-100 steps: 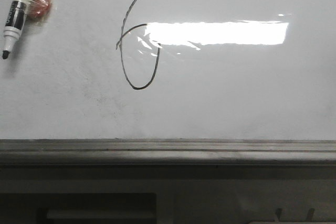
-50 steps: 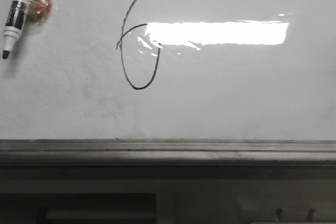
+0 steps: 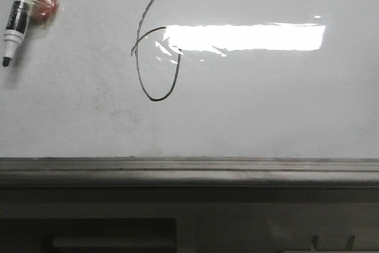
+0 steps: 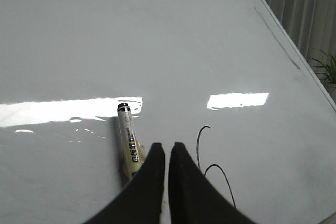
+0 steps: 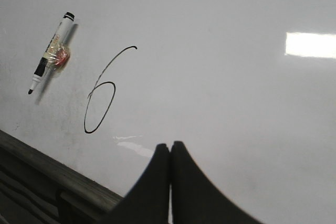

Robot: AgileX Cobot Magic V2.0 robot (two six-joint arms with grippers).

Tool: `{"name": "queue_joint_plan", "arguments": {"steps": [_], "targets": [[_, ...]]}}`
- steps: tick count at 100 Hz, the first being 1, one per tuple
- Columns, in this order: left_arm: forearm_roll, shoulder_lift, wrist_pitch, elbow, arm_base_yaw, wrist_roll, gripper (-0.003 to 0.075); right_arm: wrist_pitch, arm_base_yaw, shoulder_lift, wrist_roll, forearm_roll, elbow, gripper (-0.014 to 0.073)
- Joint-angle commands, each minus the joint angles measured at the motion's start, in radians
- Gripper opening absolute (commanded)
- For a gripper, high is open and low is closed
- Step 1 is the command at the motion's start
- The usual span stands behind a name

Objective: Write number 6 on whiteboard

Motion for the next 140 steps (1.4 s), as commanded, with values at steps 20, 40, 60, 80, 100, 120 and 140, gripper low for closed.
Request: {"name": "queue_joint_plan", "arguments": {"steps": [20,40,60,80,100,120,140], "targets": [[0.256,0.016,-0.035,0.008,0.026,-0.166,-0.002,-0.071,-0.005,0.012,-0.002,0.013,-0.024,-0.0065],[0.762,0.054,-0.075,0.084,0.253,-0.745,-0.002,-0.071,-0.005,0.012,-0.002,0.013,-0.024,-0.0065],[1.149,0.048,-0.05,0.134,0.482,-1.085,-0.002,-0.071,-0.005,0.012,-0.002,0.013,-0.024,-0.0065],[1.286,0.011,0.027,0.141,0.615,-1.126,-0.002,-0.071,-0.005,0.012,-0.002,0.013,-0.024,-0.0064],[1.317,-0.042,0.02,0.214,0.671,-1.17,-0.002,-0.071,-0.005,0.012,-0.002,0.013,-0.024,-0.0065],[1.336,-0.042,0.05,0.227,0.631,-1.188,-0.002,-0.076,-0.005,0.012,-0.002,0.013,-0.024,-0.0065],[1.324,-0.042,0.059,0.227,0.629,-1.188,-0.002,-0.078,-0.005,0.012,-0.002,0.013,-0.024,-0.0065]]}}
